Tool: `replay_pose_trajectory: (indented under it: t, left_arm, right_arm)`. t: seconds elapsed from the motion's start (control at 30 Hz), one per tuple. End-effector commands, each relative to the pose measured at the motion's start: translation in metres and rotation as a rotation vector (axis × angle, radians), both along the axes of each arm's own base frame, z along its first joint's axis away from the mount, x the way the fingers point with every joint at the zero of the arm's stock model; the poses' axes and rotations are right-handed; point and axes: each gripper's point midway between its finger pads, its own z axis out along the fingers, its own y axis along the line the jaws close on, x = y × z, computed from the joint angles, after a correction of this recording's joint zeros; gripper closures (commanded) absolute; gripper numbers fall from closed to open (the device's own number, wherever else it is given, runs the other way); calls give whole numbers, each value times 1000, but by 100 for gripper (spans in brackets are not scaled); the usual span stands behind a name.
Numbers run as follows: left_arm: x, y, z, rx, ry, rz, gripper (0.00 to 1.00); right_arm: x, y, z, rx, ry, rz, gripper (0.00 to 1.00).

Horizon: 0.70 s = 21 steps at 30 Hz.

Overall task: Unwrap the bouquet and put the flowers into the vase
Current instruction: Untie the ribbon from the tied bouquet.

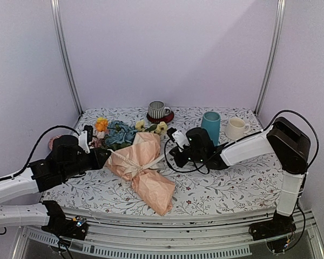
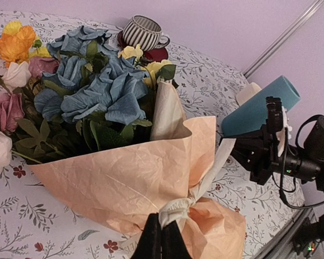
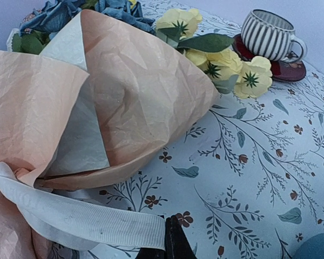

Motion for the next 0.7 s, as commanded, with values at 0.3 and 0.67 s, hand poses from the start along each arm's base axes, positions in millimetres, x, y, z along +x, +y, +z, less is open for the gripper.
replay_pose_trajectory:
  t: [0.3,0.67]
  left_arm:
    - [0,-5,15,-36,-45,-38,100]
    - [-2,2,14,-32,-43,-18,100]
  right_arm:
    - [21,-49,43,45,-150,-259,98]
    - [23,-60,50,66,-180,-318,98]
